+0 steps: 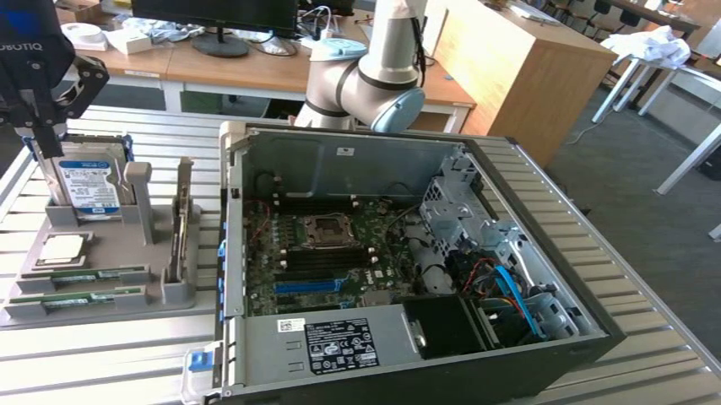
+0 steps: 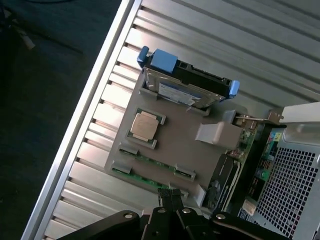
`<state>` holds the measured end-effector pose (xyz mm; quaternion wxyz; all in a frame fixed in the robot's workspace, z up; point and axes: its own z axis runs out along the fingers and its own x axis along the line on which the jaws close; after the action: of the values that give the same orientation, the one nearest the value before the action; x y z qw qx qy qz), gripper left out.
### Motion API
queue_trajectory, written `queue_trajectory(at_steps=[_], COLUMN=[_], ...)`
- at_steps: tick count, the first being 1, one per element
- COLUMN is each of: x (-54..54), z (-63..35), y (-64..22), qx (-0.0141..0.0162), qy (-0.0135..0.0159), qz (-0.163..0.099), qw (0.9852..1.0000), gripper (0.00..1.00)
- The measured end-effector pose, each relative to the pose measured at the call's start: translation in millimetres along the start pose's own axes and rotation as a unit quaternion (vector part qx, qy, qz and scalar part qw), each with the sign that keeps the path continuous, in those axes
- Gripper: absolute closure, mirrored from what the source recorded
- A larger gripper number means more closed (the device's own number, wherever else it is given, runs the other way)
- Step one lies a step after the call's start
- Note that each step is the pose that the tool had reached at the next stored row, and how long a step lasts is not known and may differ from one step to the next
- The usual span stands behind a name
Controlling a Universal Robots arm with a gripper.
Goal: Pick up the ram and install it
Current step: 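Pick up the ram and move it above insertion slot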
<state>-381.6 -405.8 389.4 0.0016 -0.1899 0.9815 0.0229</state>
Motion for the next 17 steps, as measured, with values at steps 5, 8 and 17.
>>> queue_trajectory(at_steps=[5,8,17], x=[0.0,0.0,0.0], z=[0.0,0.0,0.0], y=[0.0,0.0,0.0], qx=[-0.0005,-0.0008,-0.0016], qy=[0.0017,0.0027,0.0059], qz=[-0.038,-0.059,-0.131], qw=[0.9993,0.9983,0.9914], gripper=[0.9,0.9,0.9])
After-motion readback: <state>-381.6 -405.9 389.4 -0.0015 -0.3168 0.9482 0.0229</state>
